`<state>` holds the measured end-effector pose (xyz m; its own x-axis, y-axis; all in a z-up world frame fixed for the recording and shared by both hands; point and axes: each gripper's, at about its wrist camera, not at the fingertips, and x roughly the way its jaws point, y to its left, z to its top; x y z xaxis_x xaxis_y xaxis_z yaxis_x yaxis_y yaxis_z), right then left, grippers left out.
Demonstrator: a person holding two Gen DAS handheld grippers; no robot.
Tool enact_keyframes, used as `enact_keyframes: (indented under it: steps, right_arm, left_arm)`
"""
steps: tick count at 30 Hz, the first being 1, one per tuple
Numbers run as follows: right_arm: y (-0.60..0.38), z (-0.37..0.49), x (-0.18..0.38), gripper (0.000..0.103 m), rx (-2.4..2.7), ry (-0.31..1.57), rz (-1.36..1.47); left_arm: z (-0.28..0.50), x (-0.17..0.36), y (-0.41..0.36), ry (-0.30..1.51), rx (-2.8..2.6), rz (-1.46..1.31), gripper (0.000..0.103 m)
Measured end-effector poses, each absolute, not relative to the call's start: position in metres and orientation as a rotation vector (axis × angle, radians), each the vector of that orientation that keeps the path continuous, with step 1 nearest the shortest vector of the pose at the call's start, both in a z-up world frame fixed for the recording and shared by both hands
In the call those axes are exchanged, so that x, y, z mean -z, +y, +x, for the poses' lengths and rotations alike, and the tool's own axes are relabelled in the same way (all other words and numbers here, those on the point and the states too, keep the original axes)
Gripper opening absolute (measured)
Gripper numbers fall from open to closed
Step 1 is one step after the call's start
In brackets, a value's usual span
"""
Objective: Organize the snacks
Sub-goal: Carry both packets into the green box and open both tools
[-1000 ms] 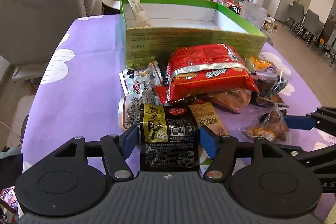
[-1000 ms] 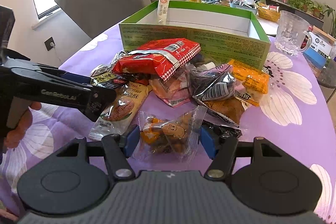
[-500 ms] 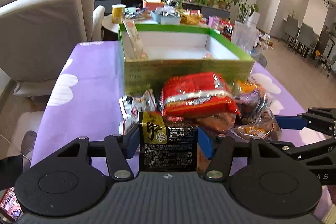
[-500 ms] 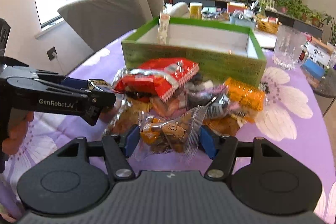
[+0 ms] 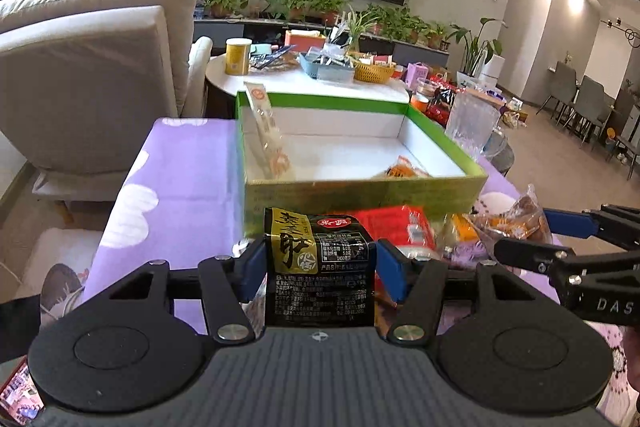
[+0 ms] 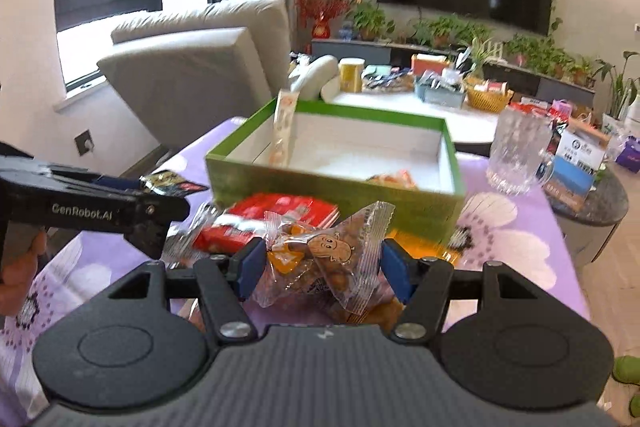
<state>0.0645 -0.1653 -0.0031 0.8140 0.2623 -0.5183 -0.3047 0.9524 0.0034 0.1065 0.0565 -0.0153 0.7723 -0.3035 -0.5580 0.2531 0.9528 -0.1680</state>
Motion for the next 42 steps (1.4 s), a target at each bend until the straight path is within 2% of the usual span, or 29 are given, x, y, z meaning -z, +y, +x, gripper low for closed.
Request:
enact_keyframes:
  steps: [21, 42]
  right_arm:
    - [-0.182, 0.128, -0.015, 0.066, -0.225, 0.438, -0.059]
    - [-0.183, 0.193, 0.009, 0.066, -0.164, 0.512, -0.014]
  left_arm:
    - [0.179, -0.009, 0.026, 0.542, 0.320, -0.104, 0.055]
    - [0.246, 0.015, 0.018, 0.584, 0.261, -0.120, 0.055]
